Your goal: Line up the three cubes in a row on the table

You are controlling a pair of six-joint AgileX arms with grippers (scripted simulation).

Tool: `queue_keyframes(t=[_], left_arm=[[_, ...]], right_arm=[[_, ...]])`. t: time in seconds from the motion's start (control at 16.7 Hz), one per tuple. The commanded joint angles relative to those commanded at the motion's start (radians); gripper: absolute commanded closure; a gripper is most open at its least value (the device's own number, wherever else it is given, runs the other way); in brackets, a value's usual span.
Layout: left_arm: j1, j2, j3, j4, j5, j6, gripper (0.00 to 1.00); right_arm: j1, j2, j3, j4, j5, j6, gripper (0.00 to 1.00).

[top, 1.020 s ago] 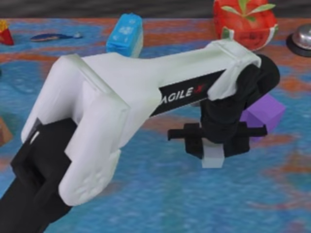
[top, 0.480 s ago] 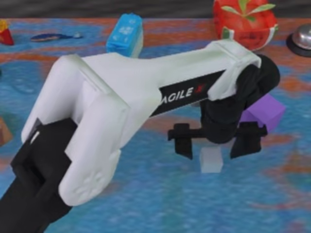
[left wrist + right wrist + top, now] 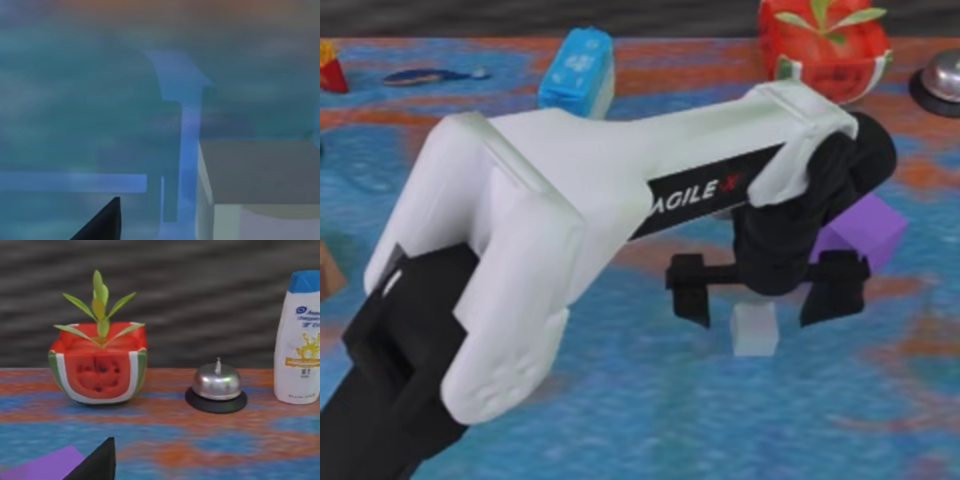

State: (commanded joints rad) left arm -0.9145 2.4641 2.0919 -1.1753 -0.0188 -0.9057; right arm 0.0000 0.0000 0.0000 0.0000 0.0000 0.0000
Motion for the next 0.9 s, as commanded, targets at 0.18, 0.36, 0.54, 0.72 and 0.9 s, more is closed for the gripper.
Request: queue_keyframes(t=[0.18, 0.36, 0.54, 0.72, 0.9], left_arm=[[0.005, -0.001, 0.072, -0.071, -0.004, -0.005, 0.00], [0.011, -0.005, 0.190, -0.200, -0.003, -0.006, 0.00], [0.015, -0.010, 0.253, -0.264, 0.000, -0.005, 0.00], [0.015, -0.011, 0.255, -0.265, 0.000, -0.005, 0.00], [0.013, -0.009, 0.253, -0.262, -0.001, 0.006, 0.00]], right_arm=[[0.000, 0.000, 0.000, 0.000, 0.000, 0.000, 0.00], [0.000, 0.000, 0.000, 0.000, 0.000, 0.000, 0.00], [0.000, 0.000, 0.000, 0.000, 0.000, 0.000, 0.00], [0.000, 0.000, 0.000, 0.000, 0.000, 0.000, 0.00], [0.000, 0.000, 0.000, 0.000, 0.000, 0.000, 0.00]])
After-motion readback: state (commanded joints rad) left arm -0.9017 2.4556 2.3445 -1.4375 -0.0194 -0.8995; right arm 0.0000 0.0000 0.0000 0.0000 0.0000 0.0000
